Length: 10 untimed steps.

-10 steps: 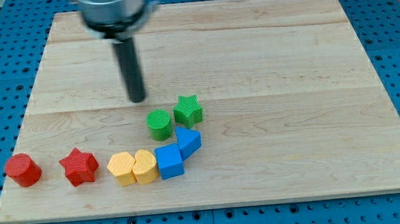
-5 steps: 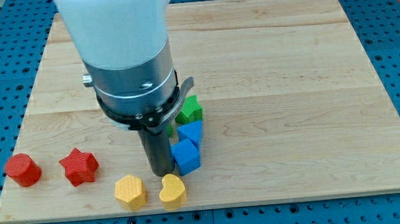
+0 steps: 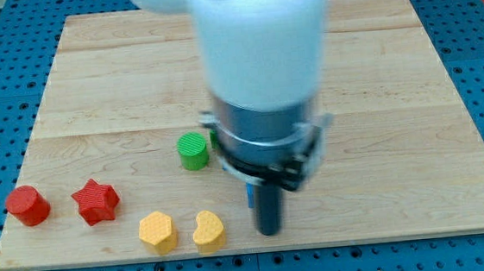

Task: Separate the yellow blocks

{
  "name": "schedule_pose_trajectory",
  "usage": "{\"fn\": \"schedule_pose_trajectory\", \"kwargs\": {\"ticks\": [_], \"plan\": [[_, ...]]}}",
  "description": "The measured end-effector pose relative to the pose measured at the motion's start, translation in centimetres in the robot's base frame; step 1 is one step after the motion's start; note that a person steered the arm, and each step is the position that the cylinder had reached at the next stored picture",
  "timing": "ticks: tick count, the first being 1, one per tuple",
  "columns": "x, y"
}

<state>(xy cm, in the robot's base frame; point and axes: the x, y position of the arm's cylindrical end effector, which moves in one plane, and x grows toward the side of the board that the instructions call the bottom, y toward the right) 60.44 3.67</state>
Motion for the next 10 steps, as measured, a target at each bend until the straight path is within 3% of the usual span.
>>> {"fn": "schedule_pose_trajectory", "kwargs": {"ticks": [1, 3, 6, 8, 10], "plan": [[1.4, 1.8], [1.0, -9.6], [1.0, -16.9], [-3.6, -16.9], [1.3, -16.1]]}}
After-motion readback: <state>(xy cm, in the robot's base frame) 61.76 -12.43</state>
